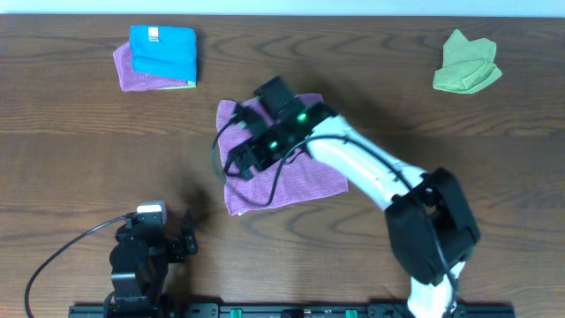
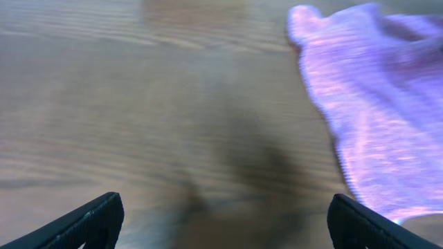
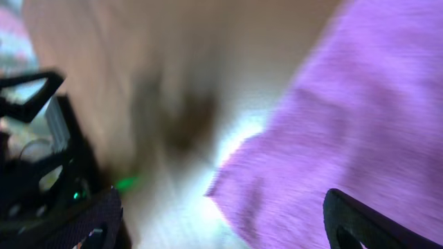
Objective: Fold the cloth
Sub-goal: 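Drag and spread the purple cloth flat at table center with right gripper, then move the left gripper to the cloth's lower-left corner and grasp it, then grasp the cloth's lower-right corner with the right gripper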
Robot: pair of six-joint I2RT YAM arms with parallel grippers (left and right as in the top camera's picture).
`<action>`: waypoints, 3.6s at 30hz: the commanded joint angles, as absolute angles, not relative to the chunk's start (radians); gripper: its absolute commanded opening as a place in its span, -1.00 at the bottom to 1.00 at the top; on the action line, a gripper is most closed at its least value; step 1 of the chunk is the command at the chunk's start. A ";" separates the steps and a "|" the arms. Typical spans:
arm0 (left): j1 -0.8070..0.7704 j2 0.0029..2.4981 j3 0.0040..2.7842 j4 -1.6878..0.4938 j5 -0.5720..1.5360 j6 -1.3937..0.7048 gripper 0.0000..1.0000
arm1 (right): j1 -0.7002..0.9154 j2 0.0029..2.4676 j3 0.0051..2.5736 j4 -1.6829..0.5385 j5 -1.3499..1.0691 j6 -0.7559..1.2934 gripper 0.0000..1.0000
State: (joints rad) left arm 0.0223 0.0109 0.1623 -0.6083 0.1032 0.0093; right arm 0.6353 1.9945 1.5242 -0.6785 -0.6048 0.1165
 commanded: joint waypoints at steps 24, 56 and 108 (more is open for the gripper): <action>0.019 1.068 0.873 -0.698 0.612 -0.290 0.90 | 0.181 1.896 1.524 -1.184 -0.685 -0.096 0.81; 0.019 1.418 0.510 -0.254 0.805 -0.840 0.91 | 0.016 1.896 1.452 -1.238 -0.689 -0.136 0.79; -0.065 1.563 0.396 0.248 0.848 -1.044 -0.88 | 0.020 1.896 1.190 -0.951 -0.663 -0.019 0.85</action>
State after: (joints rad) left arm -0.0628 1.5517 0.3958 0.2447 0.8162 -1.0504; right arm 0.0235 1.9137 1.2297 -0.9829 -0.6510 -0.0723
